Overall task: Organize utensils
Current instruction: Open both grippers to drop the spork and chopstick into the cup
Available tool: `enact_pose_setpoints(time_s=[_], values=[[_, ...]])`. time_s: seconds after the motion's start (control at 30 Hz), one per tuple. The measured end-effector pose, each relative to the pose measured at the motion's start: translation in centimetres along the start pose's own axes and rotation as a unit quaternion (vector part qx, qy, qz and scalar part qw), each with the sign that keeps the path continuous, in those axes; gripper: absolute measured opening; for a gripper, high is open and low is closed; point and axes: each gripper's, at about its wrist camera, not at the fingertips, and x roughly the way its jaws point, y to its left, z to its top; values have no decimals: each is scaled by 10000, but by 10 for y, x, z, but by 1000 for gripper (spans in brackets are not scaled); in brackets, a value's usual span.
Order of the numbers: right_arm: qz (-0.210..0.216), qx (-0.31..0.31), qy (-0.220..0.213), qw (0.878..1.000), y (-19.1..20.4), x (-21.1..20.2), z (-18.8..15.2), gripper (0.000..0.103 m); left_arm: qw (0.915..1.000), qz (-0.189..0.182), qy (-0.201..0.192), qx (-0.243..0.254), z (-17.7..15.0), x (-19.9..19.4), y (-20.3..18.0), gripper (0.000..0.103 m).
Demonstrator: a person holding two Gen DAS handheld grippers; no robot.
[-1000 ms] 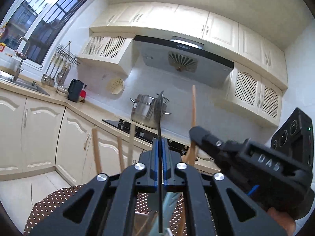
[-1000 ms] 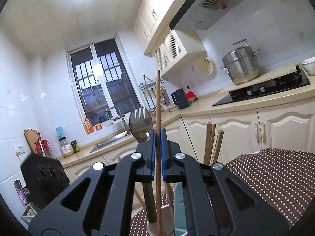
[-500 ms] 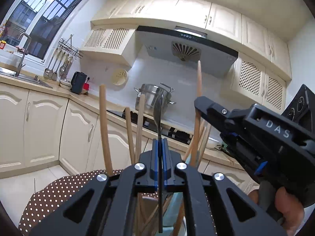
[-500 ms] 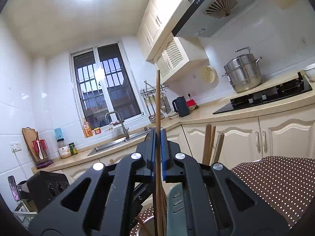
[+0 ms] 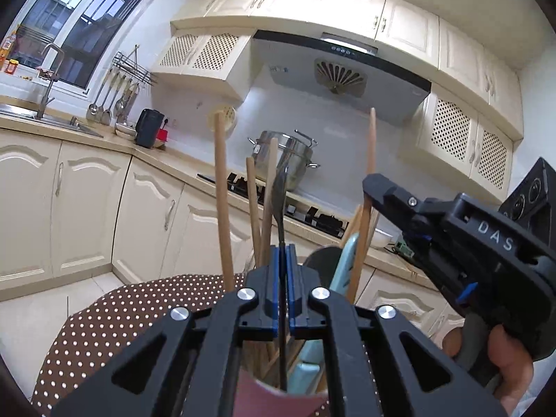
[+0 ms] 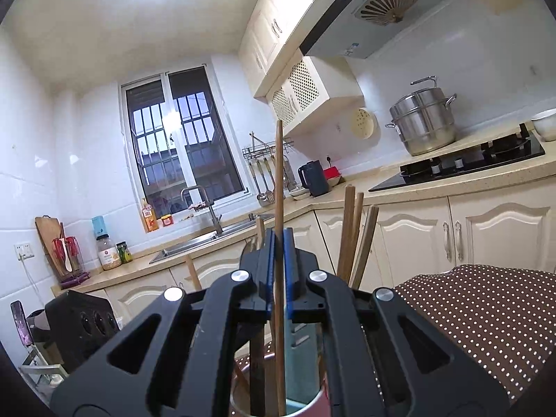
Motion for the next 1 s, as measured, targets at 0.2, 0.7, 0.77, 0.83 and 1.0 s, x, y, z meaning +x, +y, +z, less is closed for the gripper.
enact_pose_setpoints(time_s=[0.2,0.7,0.77,0.83,1.0], values=[[-63,-100,49,9999,6,-9,0,5,10000,3,72,7,-5,-17,-2,4],[-474,-216,536,9972,18,-25,-20,5,9992,123,372,34,-3,-51,-15,34],[-513,-193,609,9966,18,-26,-23,6,9990,211,401,22,-1,-55,-15,37],[-585,-242,734,9953,20,-26,-28,6,9980,429,448,71,1,-61,-15,41],[-700,-265,929,9929,24,-26,-40,6,9954,608,734,83,5,-66,-18,50]])
